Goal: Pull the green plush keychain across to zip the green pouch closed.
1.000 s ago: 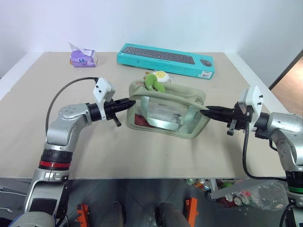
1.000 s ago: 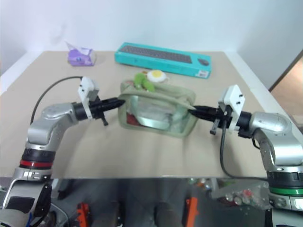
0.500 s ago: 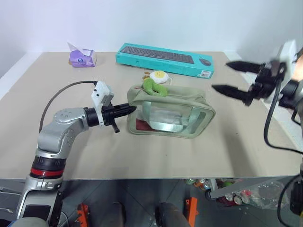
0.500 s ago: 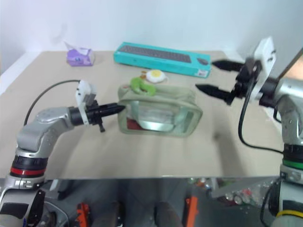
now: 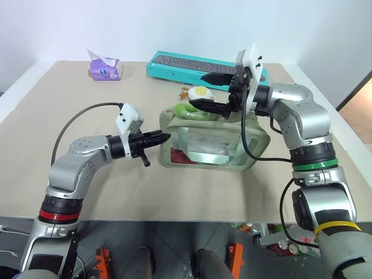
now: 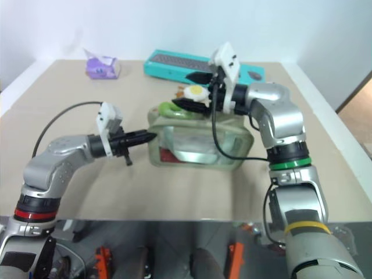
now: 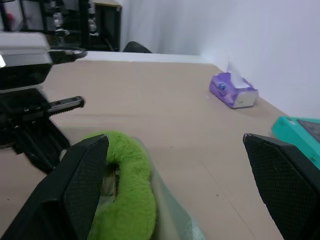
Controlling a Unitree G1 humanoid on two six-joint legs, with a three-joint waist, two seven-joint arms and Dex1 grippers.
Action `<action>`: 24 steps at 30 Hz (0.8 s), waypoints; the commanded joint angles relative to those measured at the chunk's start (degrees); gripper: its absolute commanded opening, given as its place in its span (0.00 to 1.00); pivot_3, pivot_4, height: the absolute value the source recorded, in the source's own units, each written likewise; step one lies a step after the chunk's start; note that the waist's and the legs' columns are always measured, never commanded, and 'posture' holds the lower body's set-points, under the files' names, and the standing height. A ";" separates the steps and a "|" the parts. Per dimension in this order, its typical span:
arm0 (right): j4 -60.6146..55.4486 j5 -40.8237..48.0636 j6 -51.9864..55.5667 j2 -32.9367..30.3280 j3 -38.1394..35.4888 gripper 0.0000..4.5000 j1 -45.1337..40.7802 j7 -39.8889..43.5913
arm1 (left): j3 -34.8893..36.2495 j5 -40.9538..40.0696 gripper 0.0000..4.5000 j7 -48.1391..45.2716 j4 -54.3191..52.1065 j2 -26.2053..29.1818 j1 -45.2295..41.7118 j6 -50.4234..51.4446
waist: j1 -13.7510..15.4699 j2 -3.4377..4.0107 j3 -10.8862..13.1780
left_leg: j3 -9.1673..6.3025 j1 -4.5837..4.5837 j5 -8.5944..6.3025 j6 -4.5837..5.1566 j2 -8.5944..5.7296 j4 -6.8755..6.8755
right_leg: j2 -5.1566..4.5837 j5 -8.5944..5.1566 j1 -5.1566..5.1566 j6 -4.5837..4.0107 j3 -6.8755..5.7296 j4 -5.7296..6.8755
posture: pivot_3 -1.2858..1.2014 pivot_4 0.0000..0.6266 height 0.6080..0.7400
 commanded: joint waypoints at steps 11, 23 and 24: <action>-5.55 -1.21 0.41 -1.68 1.35 0.99 2.54 7.79 | 0.04 -0.49 0.00 1.20 -2.00 0.33 -0.54 0.05 | -0.04 0.00 0.00 | -0.01 0.02 0.02 -0.03 0.03 -0.03 | 0.04 0.05 -0.03 -0.09 -0.01 0.01 | 0.52 0.24 1.00; -4.94 -1.10 1.57 -0.44 0.27 0.51 2.76 6.19 | -0.46 -0.35 0.00 1.24 -1.69 -0.11 -1.08 0.04 | -0.04 0.00 0.00 | 0.00 0.03 0.03 -0.03 0.03 -0.04 | 0.04 0.05 -0.02 -0.09 0.00 0.01 | 0.52 0.24 1.00; -4.99 -0.87 1.98 -0.42 0.15 0.43 2.68 6.19 | -0.47 -0.37 0.00 1.29 -1.71 -0.18 -1.10 0.09 | -0.04 0.00 0.00 | 0.00 0.03 0.03 -0.03 0.03 -0.04 | 0.04 0.05 -0.02 -0.09 0.00 0.01 | 0.52 0.24 1.00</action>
